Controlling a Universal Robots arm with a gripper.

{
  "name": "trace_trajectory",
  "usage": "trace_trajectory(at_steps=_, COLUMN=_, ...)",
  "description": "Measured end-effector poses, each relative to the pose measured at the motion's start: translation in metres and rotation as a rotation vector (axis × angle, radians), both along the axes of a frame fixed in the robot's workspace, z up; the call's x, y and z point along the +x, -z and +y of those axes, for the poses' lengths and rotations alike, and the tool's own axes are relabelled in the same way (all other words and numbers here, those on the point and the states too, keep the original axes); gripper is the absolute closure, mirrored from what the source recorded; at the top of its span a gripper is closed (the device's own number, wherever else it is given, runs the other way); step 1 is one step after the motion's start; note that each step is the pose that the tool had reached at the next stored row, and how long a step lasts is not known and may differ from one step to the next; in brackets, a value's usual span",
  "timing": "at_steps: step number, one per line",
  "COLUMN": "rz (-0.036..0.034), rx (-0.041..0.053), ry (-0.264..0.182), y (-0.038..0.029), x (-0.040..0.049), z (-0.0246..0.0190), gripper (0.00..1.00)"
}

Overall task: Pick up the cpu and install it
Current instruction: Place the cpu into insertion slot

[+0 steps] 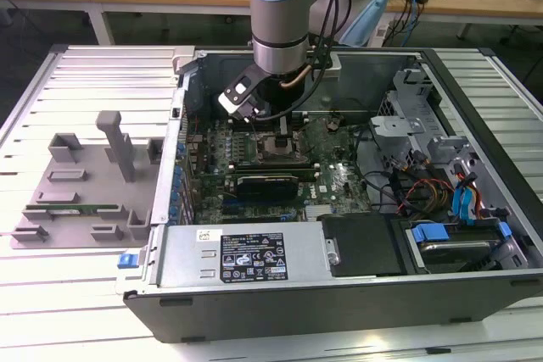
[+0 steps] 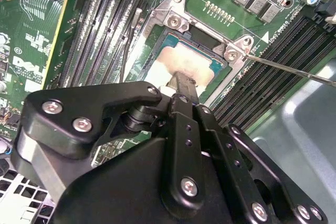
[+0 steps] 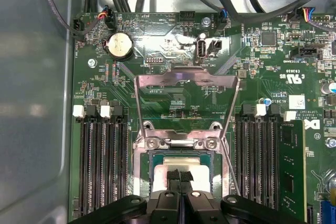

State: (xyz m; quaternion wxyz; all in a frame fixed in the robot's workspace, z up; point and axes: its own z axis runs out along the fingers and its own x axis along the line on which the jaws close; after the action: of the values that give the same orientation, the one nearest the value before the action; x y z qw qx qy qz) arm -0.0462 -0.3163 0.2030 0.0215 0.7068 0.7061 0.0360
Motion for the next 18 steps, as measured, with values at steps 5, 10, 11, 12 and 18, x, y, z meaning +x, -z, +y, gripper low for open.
trace_trajectory(at_steps=5, rz=-0.0002, rx=0.0002, ry=0.000, y=-0.0004, x=-0.0008, z=-0.0010, gripper=0.89)
trace_trajectory(at_steps=10, rz=-0.0002, rx=0.0002, ry=0.000, y=-0.0154, x=-0.0007, z=-0.0009, gripper=0.89)
trace_trajectory(at_steps=11, rz=-0.0002, rx=0.0002, ry=0.000, y=-0.0161, x=-0.0007, z=-0.0009, gripper=0.89)
trace_trajectory(at_steps=12, rz=-0.0003, rx=0.0004, ry=0.000, y=-0.0161, x=-0.0007, z=-0.0009, gripper=0.89)
trace_trajectory(at_steps=18, rz=0.0470, rx=0.0029, ry=0.000, y=-0.0163, x=0.0004, z=-0.0010, gripper=0.89)
